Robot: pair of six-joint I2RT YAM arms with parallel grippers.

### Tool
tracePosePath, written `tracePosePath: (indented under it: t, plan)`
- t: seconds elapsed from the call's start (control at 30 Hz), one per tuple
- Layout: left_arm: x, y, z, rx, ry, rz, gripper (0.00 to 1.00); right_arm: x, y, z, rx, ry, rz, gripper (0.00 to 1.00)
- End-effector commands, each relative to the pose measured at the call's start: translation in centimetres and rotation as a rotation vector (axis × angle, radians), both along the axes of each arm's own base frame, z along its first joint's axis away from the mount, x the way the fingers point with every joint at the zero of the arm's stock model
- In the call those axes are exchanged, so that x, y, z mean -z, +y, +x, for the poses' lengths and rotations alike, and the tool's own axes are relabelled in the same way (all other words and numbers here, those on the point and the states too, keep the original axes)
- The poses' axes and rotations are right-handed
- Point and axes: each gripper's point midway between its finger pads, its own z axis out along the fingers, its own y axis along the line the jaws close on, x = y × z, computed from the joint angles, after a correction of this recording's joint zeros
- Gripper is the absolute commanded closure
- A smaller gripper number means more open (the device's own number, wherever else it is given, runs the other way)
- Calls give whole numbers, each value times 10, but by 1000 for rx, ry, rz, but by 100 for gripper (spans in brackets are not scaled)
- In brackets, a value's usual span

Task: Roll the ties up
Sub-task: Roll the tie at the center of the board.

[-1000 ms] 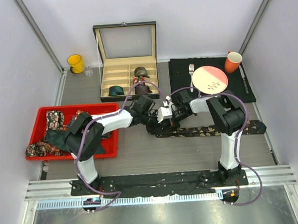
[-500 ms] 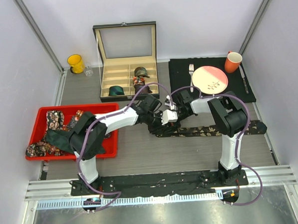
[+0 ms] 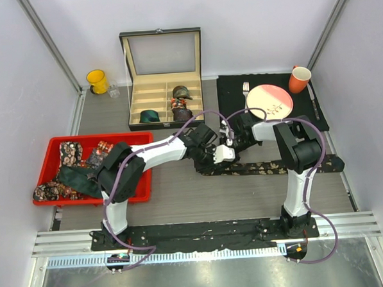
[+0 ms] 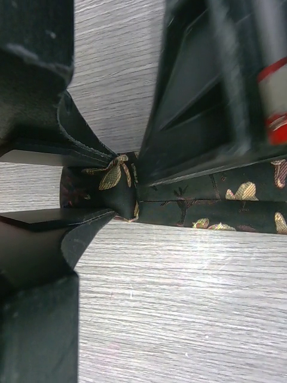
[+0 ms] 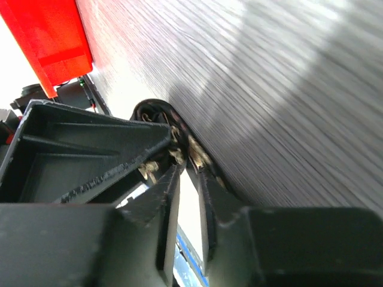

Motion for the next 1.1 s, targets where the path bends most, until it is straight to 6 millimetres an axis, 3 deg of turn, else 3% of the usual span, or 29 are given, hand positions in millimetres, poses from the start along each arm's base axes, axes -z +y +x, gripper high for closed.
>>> tracePosePath:
  t: [0.0, 0.13, 0.37, 0.77, 0.83, 0.93, 0.97, 1.07]
  plan:
    - [49, 34, -26, 11, 84, 206, 69, -14, -11, -1, -21, -36, -2, 73]
    - [52, 32, -27, 15, 73, 217, 69, -20, -18, -6, -9, -22, 13, 70]
    - [60, 33, -28, 27, 49, 246, 68, -39, -6, -2, 52, -7, 112, 62]
    - [62, 32, -30, 29, 37, 254, 63, -15, 7, -1, 69, 27, 77, 62]
    - [62, 32, -29, 22, 36, 254, 62, -11, 6, -5, 58, 39, 68, 69]
    - [62, 31, -29, 15, 37, 251, 59, 1, -4, -15, 20, 46, 10, 86]
    - [60, 29, -28, 2, 33, 237, 57, 7, -8, -17, 14, 46, -23, 99]
    - [52, 21, -27, -30, 50, 185, 48, 18, -19, -23, 1, 50, -70, 99]
